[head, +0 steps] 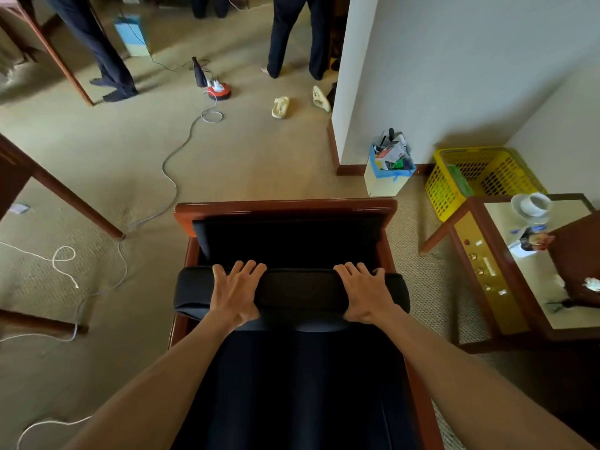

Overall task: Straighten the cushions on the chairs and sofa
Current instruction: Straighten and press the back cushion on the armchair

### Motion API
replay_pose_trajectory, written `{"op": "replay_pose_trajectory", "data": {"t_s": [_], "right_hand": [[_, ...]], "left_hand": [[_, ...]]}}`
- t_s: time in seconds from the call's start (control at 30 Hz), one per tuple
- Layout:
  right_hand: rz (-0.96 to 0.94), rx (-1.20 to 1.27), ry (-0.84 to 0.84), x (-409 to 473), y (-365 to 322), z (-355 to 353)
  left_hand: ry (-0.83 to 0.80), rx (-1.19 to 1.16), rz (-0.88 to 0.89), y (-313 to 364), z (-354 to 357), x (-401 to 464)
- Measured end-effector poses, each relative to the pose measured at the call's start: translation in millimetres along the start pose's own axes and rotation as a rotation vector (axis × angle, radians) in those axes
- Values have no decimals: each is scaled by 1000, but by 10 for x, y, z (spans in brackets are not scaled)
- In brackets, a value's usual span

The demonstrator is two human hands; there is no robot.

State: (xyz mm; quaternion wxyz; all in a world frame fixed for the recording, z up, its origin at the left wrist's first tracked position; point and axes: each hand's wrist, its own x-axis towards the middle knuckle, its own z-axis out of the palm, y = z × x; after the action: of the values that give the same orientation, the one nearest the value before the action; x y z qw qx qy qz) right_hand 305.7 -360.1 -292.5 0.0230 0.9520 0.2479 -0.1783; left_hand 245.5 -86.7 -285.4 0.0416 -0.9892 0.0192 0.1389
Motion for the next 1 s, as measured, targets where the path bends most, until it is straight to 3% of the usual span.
{"op": "replay_pose_trajectory", "data": {"t_s": [0.3, 0.6, 0.8, 1.0], "right_hand": [[-82, -24, 9, 257, 6, -158], [59, 58, 151, 144, 181, 108], [-36, -1, 122, 384, 49, -40], [-6, 50, 142, 458, 195, 15]], "left_hand": [[81, -96, -60, -124, 211, 6], [102, -4, 45, 35, -121, 380], [122, -85, -6, -156, 239, 216], [162, -83, 23, -206, 175, 418]]}}
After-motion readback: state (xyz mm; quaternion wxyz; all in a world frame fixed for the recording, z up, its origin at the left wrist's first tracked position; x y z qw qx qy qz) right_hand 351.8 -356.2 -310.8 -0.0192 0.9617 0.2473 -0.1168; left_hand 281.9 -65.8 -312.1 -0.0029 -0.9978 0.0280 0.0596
